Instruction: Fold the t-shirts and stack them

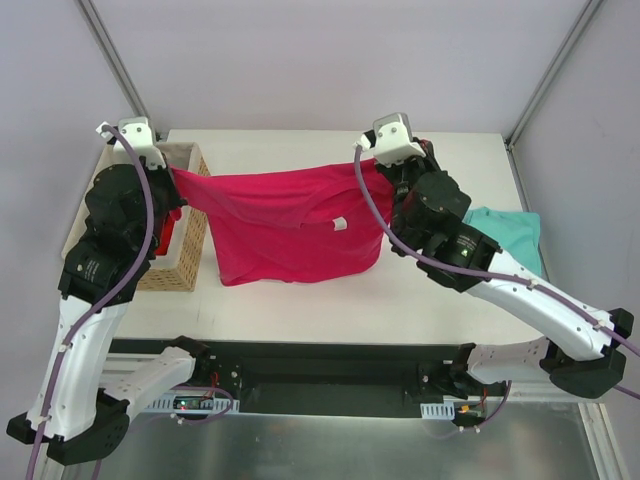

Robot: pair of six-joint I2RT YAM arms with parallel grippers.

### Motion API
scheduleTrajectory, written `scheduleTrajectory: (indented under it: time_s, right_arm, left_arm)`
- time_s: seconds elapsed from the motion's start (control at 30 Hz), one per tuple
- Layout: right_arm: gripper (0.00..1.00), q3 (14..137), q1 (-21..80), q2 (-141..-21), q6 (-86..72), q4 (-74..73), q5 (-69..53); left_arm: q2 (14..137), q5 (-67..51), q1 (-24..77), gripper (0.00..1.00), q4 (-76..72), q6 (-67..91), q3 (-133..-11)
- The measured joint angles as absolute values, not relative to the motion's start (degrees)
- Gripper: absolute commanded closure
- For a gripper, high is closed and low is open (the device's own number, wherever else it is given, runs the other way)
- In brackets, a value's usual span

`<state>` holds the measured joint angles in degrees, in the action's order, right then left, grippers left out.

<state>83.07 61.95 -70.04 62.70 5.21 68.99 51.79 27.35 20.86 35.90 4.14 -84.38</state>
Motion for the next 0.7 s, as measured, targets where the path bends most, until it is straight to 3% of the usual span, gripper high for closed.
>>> scheduleTrajectory:
  time_s: [0.7]
  right_arm:
    - [0.99,84.3,61.9,-71.2,62.3,5.0,68.6]
  left_arm:
    - [49.3,27.3,20.9,1.00,31.6,2.1,-81.9]
